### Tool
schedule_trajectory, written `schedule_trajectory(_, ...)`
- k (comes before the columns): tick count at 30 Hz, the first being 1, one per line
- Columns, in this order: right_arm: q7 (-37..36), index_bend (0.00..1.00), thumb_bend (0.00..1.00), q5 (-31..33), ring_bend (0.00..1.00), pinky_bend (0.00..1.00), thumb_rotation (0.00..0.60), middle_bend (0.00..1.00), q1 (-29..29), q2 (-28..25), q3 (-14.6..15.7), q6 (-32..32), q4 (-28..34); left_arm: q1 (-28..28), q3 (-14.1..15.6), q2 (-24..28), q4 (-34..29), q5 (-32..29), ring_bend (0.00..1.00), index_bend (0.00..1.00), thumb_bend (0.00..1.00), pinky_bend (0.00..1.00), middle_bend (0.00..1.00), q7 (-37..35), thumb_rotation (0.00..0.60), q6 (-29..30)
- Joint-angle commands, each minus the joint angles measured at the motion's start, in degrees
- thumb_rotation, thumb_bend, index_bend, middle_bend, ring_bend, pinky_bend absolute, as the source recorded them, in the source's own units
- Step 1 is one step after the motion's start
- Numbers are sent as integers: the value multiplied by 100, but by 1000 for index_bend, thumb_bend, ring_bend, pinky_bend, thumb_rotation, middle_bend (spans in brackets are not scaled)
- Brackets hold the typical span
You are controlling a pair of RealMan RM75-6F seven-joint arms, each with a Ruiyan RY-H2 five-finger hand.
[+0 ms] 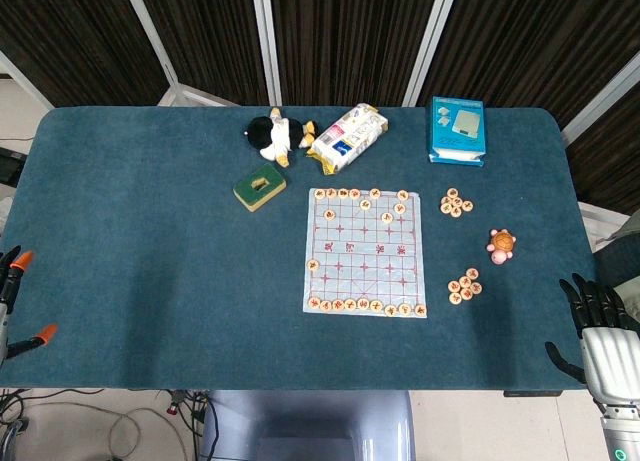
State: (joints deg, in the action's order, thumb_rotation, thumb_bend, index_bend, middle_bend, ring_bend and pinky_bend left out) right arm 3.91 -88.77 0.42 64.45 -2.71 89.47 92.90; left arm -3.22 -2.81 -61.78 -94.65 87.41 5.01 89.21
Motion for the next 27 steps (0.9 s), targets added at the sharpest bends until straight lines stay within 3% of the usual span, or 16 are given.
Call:
schedule_trajectory(1,6,62,333,-3,0,52,600,0,2,3,4,-6,-1,1,9,-6,3,14,0,0,48,51,0,8,600,1)
schedule_trajectory(27,-285,81,333,84,0,52,600,0,31,-84,31,-176,91,28,21,-6,-4,88,0,0,48,51,0,-11,600,79)
